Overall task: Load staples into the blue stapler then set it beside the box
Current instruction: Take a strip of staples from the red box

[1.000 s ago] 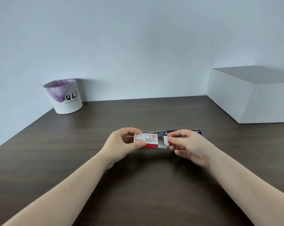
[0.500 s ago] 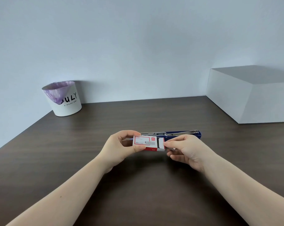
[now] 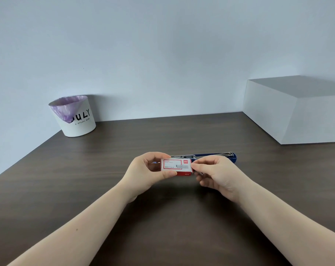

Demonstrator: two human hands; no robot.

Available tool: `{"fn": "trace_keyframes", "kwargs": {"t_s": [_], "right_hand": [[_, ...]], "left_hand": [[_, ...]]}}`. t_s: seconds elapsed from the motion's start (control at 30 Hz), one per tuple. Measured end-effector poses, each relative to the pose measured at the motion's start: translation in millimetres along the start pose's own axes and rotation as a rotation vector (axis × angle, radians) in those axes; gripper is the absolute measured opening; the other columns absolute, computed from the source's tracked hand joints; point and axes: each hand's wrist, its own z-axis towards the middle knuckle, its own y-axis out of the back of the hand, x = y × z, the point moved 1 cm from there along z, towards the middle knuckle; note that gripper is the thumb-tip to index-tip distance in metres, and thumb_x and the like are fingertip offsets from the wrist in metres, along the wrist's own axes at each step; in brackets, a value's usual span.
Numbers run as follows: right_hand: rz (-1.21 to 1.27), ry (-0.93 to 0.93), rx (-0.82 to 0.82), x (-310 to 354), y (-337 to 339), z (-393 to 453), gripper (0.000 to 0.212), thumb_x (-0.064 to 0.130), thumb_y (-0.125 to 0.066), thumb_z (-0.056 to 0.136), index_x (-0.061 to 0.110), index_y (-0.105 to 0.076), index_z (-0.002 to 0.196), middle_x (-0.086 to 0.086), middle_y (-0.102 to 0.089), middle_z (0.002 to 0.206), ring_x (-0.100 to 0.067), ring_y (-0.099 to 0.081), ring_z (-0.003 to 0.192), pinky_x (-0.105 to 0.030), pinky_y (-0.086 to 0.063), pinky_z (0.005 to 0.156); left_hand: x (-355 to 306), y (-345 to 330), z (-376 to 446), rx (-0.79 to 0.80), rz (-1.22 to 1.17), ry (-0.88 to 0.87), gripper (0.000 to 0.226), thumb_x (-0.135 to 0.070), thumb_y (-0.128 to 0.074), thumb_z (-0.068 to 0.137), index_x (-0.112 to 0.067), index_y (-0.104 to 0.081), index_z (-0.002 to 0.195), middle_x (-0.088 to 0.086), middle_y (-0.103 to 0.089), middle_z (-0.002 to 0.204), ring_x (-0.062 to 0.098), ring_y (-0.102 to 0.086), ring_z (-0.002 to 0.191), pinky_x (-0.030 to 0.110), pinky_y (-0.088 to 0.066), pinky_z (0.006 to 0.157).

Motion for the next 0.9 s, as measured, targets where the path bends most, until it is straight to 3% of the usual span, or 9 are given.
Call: {"fn": "trace_keyframes", "kwargs": {"t_s": [0.2, 0.33, 0.4, 0.5, 0.57, 0.63, 0.73, 0.83, 0.9], "right_hand": [[-0.167, 0.023, 0.058, -4, -1, 1, 0.016, 0.01, -0.061, 0.088, 0.005, -0.07, 0.1, -0.007, -0.065, 0.075, -0.011, -0.051, 0.058, -0.017, -0.043, 0.046], [-0.074, 0.027, 0.09, -3, 6, 2, 0.018, 0.005, -0.069, 0.081, 0.003, -0.071, 0.099, -0.008, -0.064, 0.075, -0.01, -0.05, 0.057, -0.016, -0.045, 0.047], [-0.071, 0.026, 0.082, -2, 10, 1, 0.022, 0.002, -0.072, 0.077, 0.004, -0.071, 0.099, -0.006, -0.066, 0.075, -0.01, -0.058, 0.059, -0.017, -0.049, 0.051], [-0.115, 0.059, 0.002, -2, 11, 1, 0.024, 0.0, -0.071, 0.078, 0.004, -0.068, 0.102, -0.008, -0.071, 0.08, -0.011, -0.068, 0.06, -0.018, -0.054, 0.053], [-0.287, 0.159, -0.083, 0, 11, 1, 0.022, 0.008, -0.068, 0.083, 0.007, -0.068, 0.105, -0.005, -0.074, 0.08, -0.008, -0.069, 0.059, -0.017, -0.053, 0.054], [-0.517, 0.296, -0.151, 4, 10, 1, 0.021, 0.018, -0.065, 0.086, 0.015, -0.069, 0.106, 0.005, -0.073, 0.086, -0.005, -0.067, 0.068, -0.013, -0.048, 0.061], [-0.627, 0.394, -0.145, 11, 5, 2, 0.022, 0.022, -0.066, 0.085, 0.02, -0.071, 0.107, 0.009, -0.07, 0.095, -0.007, -0.064, 0.09, -0.009, -0.044, 0.075], [-0.721, 0.412, -0.127, 14, -1, 6, 0.024, 0.022, -0.068, 0.084, 0.022, -0.071, 0.108, 0.005, -0.072, 0.098, -0.014, -0.064, 0.095, -0.024, -0.048, 0.086], [-0.78, 0.422, -0.114, 17, -3, 9, 0.028, 0.022, -0.066, 0.085, 0.022, -0.068, 0.113, 0.005, -0.07, 0.098, -0.014, -0.063, 0.095, -0.024, -0.046, 0.086]], "left_hand": [[10, 1, -1, 0.005, 0.032, 0.003, 0.037, -0.019, -0.085, 0.059, -0.026, -0.068, 0.091, -0.003, -0.075, 0.098, 0.012, -0.072, 0.092, 0.028, -0.056, 0.086], [12, 2, -4, 0.013, 0.138, -0.011, 0.037, -0.02, -0.082, 0.066, -0.021, -0.066, 0.099, -0.004, -0.075, 0.101, 0.006, -0.071, 0.091, 0.022, -0.055, 0.087], [14, 4, -6, 0.021, 0.251, -0.04, 0.038, -0.028, -0.081, 0.067, -0.024, -0.065, 0.101, -0.008, -0.074, 0.101, 0.006, -0.07, 0.09, 0.023, -0.054, 0.086], [17, 6, -10, 0.043, 0.578, -0.086, 0.049, -0.062, -0.068, 0.063, -0.037, -0.06, 0.105, -0.014, -0.068, 0.102, 0.005, -0.061, 0.094, 0.02, -0.046, 0.084], [18, 6, -13, 0.066, 0.755, -0.113, 0.062, -0.075, -0.05, 0.06, -0.042, -0.055, 0.112, -0.01, -0.063, 0.099, 0.006, -0.053, 0.09, 0.014, -0.04, 0.075], [17, 6, -16, 0.073, 0.834, -0.138, 0.067, -0.077, -0.043, 0.062, -0.041, -0.052, 0.117, -0.007, -0.059, 0.097, 0.007, -0.049, 0.085, 0.017, -0.037, 0.071], [15, 5, -17, 0.051, 0.862, -0.181, 0.062, -0.075, -0.048, 0.067, -0.039, -0.051, 0.118, -0.006, -0.06, 0.096, 0.006, -0.047, 0.087, 0.021, -0.039, 0.076], [12, 4, -17, 0.048, 0.844, -0.212, 0.057, -0.069, -0.057, 0.068, -0.034, -0.055, 0.113, -0.013, -0.059, 0.094, 0.006, -0.047, 0.097, 0.021, -0.041, 0.079], [10, 5, -17, 0.041, 0.819, -0.235, 0.056, -0.062, -0.065, 0.069, -0.031, -0.055, 0.115, -0.015, -0.061, 0.1, 0.008, -0.047, 0.101, 0.02, -0.038, 0.081]]}}
